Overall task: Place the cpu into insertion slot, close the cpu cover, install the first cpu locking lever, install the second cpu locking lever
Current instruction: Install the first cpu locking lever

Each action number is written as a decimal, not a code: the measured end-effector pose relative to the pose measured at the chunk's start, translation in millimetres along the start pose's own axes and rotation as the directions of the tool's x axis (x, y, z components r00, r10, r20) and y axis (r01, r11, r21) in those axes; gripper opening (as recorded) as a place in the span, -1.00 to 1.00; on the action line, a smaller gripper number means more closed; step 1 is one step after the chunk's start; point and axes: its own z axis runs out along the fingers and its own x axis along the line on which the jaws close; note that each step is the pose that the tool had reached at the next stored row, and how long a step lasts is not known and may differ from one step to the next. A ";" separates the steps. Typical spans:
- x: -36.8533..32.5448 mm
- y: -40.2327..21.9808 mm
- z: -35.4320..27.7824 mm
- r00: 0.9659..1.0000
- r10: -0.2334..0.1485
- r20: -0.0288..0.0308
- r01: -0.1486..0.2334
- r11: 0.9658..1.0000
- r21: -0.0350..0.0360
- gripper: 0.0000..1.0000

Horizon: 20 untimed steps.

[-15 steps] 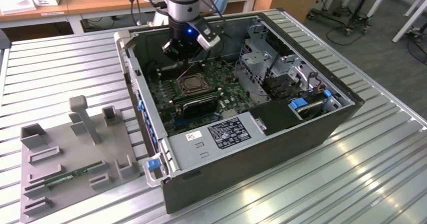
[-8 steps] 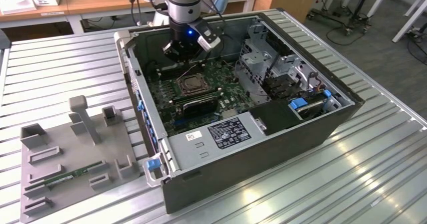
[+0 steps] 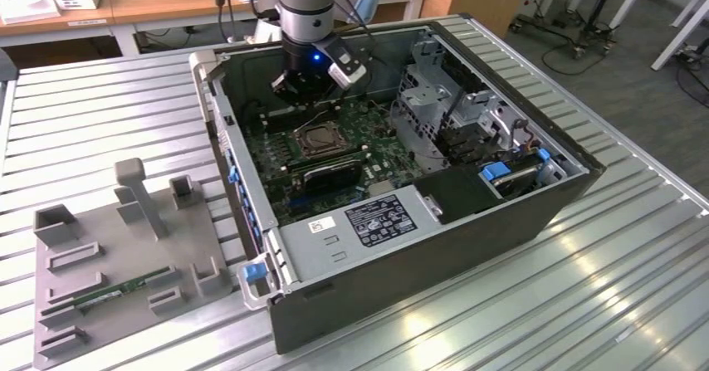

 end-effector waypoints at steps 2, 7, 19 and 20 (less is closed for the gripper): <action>0.0 0.0 0.0 1.000 0.000 0.000 0.000 1.000 0.000 -0.79; -1.6 0.0 0.9 1.000 0.000 0.000 0.000 1.000 0.000 -0.79; -4.2 -0.5 5.3 1.000 0.000 0.000 0.000 1.000 0.000 -0.79; -4.2 -0.5 5.7 1.000 0.000 0.000 0.000 1.000 0.000 -0.79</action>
